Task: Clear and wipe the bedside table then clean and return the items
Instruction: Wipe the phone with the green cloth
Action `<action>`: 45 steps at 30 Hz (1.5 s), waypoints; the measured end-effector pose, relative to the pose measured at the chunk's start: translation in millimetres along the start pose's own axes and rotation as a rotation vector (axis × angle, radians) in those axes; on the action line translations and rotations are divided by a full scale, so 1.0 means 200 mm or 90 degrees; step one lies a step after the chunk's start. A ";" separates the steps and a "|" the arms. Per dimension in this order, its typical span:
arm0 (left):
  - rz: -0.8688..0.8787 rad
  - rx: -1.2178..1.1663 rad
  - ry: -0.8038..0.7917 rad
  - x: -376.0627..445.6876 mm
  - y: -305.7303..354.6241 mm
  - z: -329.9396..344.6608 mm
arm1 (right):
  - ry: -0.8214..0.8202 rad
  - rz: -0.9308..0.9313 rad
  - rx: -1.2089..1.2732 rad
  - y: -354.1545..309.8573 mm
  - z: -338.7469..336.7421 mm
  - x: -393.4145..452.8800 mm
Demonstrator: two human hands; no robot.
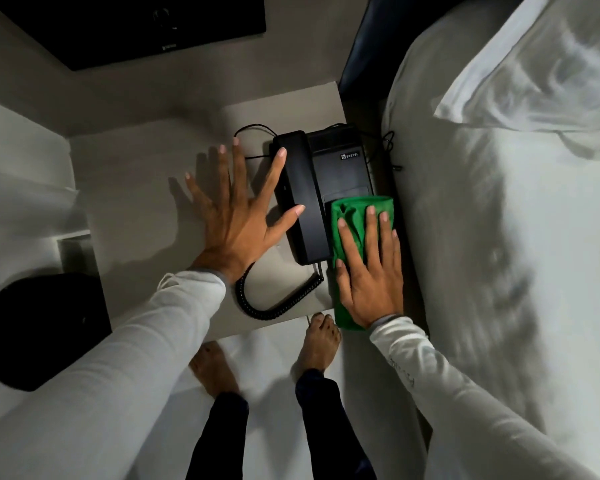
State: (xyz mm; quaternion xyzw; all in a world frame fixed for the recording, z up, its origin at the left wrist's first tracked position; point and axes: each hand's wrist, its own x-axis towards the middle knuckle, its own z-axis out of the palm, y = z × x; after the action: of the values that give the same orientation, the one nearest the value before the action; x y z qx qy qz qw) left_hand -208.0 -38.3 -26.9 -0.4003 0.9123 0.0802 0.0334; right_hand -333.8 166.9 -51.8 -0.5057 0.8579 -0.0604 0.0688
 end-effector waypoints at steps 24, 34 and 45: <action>-0.204 -0.938 -0.321 -0.24 -0.11 -0.38 | 0.186 0.189 0.520 -0.59 -0.48 -0.15; -0.417 -1.317 -0.280 -0.38 -0.69 -0.55 | 0.035 0.117 0.773 -1.23 -0.48 0.28; -0.465 -1.149 -0.176 -0.41 -0.94 -0.46 | -0.255 0.243 0.858 -1.34 -0.25 0.67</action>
State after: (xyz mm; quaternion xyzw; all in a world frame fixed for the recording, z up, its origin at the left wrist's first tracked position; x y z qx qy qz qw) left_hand -13.5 -119.6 51.0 -0.5200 0.3164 0.7780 -0.1555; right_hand -176.0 -77.4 37.0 -0.1967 0.6786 -0.4687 0.5302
